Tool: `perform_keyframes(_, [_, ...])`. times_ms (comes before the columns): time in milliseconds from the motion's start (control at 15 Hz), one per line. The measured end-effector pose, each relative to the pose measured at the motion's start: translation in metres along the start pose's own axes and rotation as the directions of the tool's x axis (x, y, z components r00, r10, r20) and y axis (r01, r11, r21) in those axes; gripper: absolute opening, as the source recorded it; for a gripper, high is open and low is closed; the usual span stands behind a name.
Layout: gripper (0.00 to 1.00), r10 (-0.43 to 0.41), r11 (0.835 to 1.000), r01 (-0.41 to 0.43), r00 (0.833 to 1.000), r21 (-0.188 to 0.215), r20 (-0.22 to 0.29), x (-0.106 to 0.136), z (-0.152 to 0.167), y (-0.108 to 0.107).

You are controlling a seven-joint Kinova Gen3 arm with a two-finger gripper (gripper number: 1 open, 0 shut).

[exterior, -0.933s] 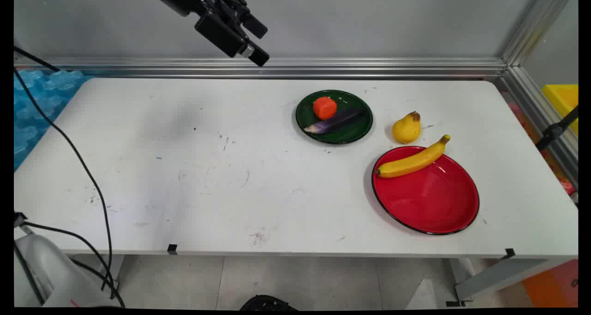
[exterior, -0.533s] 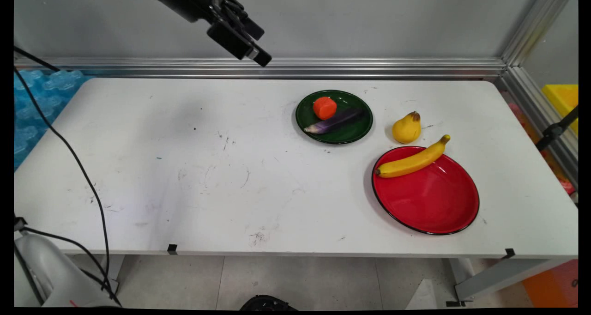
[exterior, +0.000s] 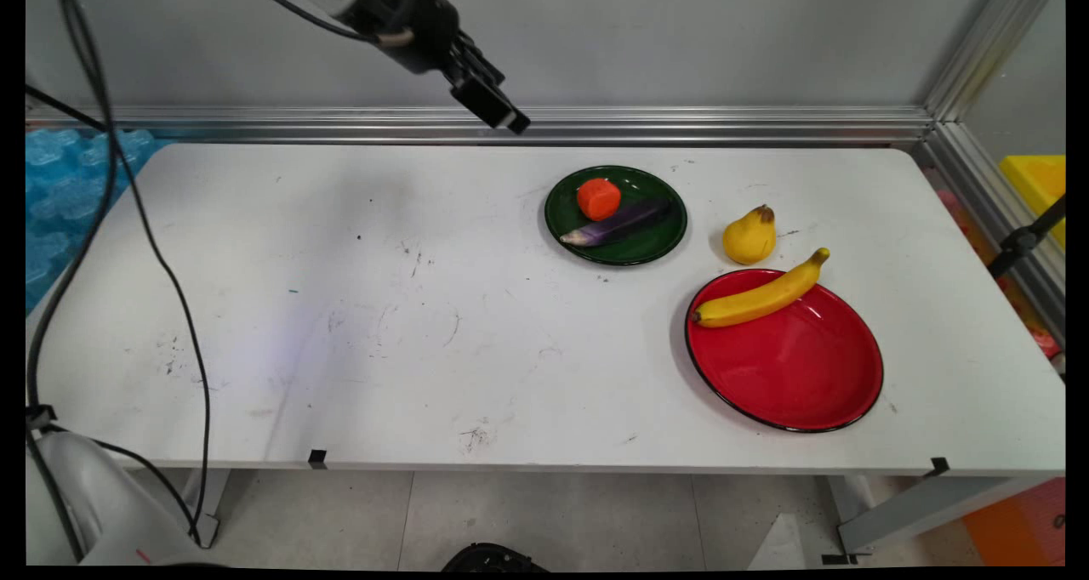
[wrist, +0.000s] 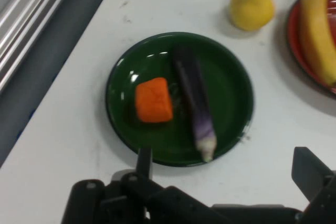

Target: Pick up the mandarin from the green plate

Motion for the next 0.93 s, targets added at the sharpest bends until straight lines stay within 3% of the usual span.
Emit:
perform_keyframes(533, [1.00,-0.029,0.998,0.026,0.998,0.061,0.062,0.006,0.100,-0.017])
perform_keyframes(933, [1.00,-0.033,0.996,0.024,0.994,0.081,0.104,0.010,0.159,-0.020])
